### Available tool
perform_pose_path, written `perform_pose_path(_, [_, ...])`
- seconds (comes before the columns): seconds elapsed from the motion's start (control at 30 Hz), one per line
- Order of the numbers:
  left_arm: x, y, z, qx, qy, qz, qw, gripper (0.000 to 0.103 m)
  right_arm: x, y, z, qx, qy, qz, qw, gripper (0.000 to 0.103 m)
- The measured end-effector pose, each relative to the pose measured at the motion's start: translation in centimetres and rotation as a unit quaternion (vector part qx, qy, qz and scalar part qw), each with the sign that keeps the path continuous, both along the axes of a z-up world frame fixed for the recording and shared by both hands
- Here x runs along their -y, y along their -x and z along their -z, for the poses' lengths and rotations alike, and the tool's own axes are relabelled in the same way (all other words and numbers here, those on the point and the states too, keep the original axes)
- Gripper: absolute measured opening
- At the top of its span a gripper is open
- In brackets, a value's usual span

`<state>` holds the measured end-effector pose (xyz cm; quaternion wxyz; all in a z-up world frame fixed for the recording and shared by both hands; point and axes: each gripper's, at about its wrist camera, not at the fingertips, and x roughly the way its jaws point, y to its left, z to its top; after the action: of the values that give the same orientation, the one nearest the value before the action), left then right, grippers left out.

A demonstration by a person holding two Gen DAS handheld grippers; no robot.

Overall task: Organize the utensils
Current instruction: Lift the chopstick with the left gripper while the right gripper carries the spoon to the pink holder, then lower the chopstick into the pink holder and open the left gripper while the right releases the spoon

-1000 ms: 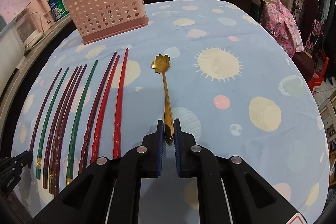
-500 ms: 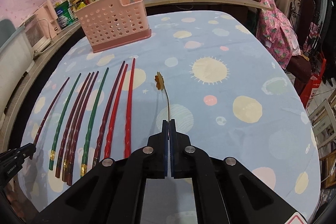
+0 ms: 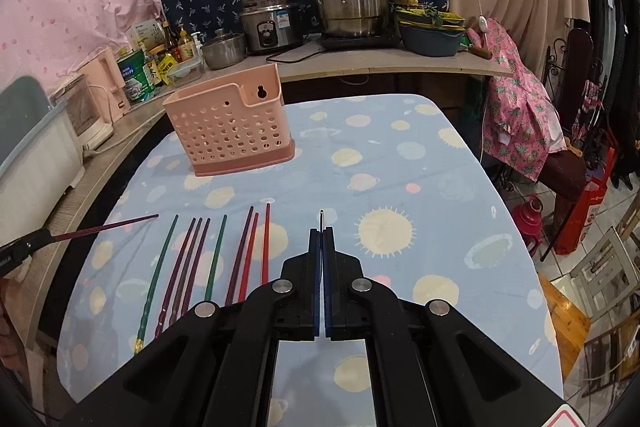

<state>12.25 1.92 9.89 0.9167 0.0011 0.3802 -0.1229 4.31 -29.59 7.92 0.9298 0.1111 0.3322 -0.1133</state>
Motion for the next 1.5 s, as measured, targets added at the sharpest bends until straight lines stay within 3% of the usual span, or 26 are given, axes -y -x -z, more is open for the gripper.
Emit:
perform_pose_path(0.53, [1.3, -8.3, -9.6, 0.076, 0.034, -0.020, 0.9963, 0.007, 0.3, -6.9, -4.4, 0.044, 0.002, -0.017, 0.999, 0.002])
perform_pose_path(0.8, [3.2, -11.8, -16.5, 0.142, 0.063, -0.020, 0.9876, 0.007, 1.8, -12.8, -7.4, 0.071, -0.013, -0.017, 0.997, 0.002])
perform_pose_path(0.97, [4.8, -14.5, -19.4, 0.175, 0.083, -0.020, 0.9809, 0.007, 2.8, -16.8, -8.6, 0.087, -0.032, -0.019, 0.996, 0.002])
perform_pose_path(1.2, [7.0, -18.4, -19.5, 0.183, 0.103, -0.017, 0.9775, 0.007, 3.1, -21.6, -9.0, 0.087, -0.042, -0.027, 0.995, 0.002])
perform_pose_path(1.5, [9.0, -21.3, -14.5, 0.151, 0.084, -0.010, 0.9849, 0.007, 3.0, -25.1, -6.1, 0.055, -0.041, -0.036, 0.997, 0.002])
